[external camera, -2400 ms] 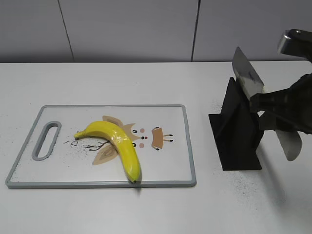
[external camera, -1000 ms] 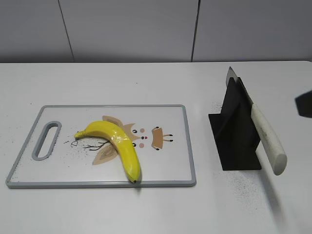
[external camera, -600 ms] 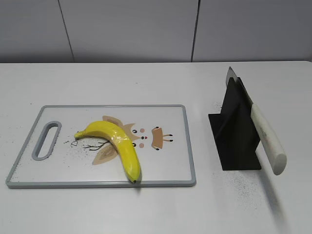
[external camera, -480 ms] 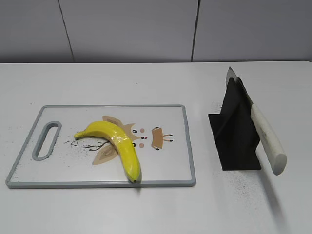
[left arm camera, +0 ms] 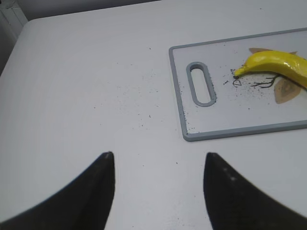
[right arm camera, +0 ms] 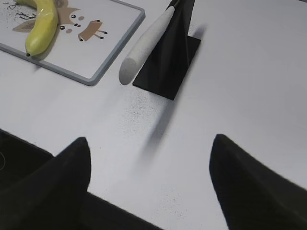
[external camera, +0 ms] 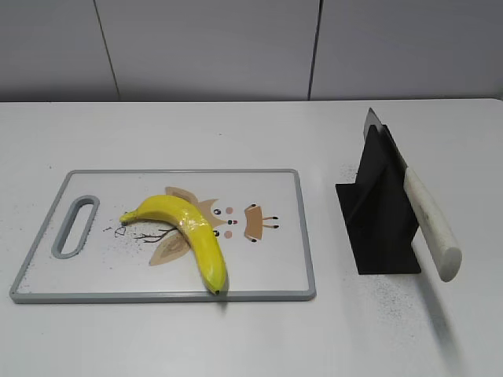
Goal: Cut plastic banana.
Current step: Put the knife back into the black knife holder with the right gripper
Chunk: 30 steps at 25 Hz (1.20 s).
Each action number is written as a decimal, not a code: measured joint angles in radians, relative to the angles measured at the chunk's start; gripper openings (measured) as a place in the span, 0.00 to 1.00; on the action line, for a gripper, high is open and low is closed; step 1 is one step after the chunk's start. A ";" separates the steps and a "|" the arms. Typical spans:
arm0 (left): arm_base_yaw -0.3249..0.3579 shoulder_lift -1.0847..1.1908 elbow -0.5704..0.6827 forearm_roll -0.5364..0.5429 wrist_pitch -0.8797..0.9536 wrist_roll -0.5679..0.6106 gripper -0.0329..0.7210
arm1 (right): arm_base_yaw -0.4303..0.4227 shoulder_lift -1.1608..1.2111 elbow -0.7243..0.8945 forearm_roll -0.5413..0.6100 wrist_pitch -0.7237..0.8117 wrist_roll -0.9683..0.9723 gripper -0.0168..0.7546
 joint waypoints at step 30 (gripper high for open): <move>0.000 0.000 0.000 -0.004 -0.001 0.000 0.79 | -0.349 -0.104 0.000 0.007 -0.003 0.000 0.78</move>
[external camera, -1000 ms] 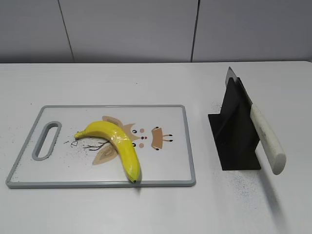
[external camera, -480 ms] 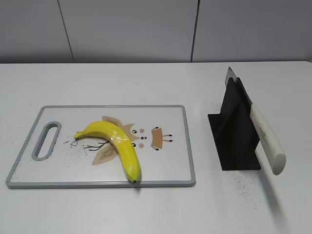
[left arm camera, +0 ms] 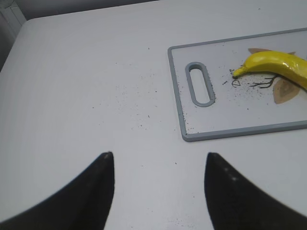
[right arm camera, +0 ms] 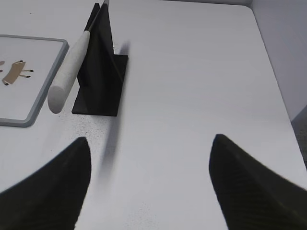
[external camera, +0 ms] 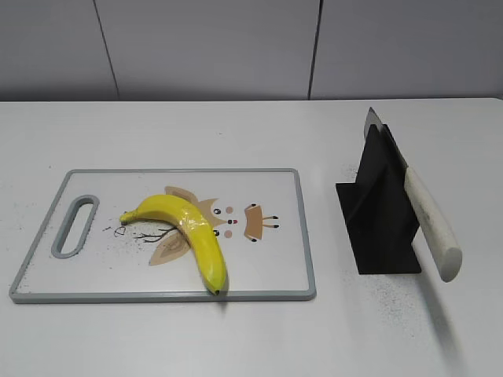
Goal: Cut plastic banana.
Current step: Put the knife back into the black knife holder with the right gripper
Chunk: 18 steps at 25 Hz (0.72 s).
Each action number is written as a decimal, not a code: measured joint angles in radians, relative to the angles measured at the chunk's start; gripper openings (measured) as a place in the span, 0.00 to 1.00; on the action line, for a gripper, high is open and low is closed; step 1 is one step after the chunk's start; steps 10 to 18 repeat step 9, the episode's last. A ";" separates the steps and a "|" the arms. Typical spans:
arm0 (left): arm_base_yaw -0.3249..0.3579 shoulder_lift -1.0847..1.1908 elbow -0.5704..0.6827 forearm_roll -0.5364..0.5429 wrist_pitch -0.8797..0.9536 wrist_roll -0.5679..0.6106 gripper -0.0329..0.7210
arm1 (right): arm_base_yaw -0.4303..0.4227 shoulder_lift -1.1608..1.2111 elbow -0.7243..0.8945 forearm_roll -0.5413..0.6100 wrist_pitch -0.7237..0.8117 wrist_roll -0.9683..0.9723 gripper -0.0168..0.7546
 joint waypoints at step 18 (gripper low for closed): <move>0.000 0.000 0.000 -0.001 0.000 0.000 0.79 | 0.000 0.000 0.000 0.000 0.000 0.000 0.77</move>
